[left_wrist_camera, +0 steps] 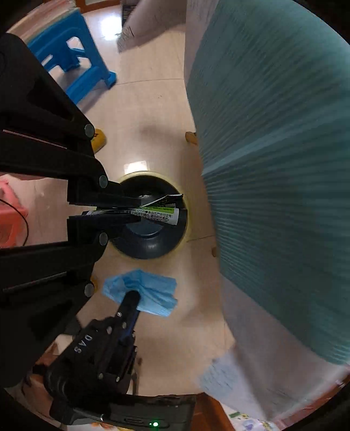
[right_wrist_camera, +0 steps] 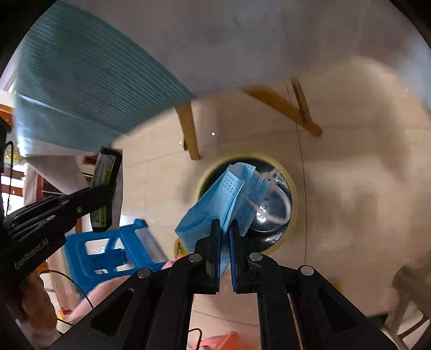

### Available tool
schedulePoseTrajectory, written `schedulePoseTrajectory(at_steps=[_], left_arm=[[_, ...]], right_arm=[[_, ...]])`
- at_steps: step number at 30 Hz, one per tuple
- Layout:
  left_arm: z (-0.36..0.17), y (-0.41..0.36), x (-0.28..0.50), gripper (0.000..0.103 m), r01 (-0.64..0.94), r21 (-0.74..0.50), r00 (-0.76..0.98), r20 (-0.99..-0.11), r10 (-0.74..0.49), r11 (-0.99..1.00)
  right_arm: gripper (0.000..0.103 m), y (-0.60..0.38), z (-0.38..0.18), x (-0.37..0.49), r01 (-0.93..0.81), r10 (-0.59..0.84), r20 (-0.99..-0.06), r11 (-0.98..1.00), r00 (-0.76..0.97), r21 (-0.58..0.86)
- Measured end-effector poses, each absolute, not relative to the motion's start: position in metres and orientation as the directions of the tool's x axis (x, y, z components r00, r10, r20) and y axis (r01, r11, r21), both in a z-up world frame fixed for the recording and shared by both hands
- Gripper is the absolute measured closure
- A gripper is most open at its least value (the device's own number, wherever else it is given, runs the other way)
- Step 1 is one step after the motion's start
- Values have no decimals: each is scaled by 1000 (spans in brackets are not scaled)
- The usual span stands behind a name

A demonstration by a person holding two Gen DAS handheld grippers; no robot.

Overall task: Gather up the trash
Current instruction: 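Carry the wrapper and mask to the black bin and open both tools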

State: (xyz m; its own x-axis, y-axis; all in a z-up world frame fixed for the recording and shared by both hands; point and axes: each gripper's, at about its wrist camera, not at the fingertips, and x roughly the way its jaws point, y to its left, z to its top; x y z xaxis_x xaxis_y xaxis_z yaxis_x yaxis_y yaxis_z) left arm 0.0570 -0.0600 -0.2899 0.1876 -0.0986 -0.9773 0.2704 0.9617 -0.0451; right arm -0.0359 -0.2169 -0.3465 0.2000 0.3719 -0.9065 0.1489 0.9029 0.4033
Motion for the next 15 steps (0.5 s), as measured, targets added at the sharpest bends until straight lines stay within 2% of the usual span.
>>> schedulePoseTrajectory(at_steps=[3, 11, 12, 13, 14, 15], left_arm=[[-332, -63, 52, 101, 269, -33, 187, -979, -86, 963], [-420, -65, 50, 99, 211, -122, 124, -981, -150, 970], [-426, -65, 60, 97, 206, -135, 117, -980, -161, 969], [-434, -64, 68, 96, 200, -142, 114, -979, -167, 969], [-441, -64, 68, 89, 197, -142, 111, -980, -166, 970], [-444, -60, 70, 77, 195, -146, 107, -980, -169, 970]], right_arm=[[97, -220, -386, -38, 173, 368, -913, 901, 176, 397], [96, -222, -473, -30, 175, 356, -925, 910, 133, 376], [93, -222, -483, -28, 179, 351, -928, 912, 123, 369], [85, -219, -492, -24, 185, 345, -932, 914, 113, 361], [73, -222, -501, -24, 198, 344, -933, 912, 103, 359], [67, -221, -506, -21, 206, 346, -933, 910, 103, 360]])
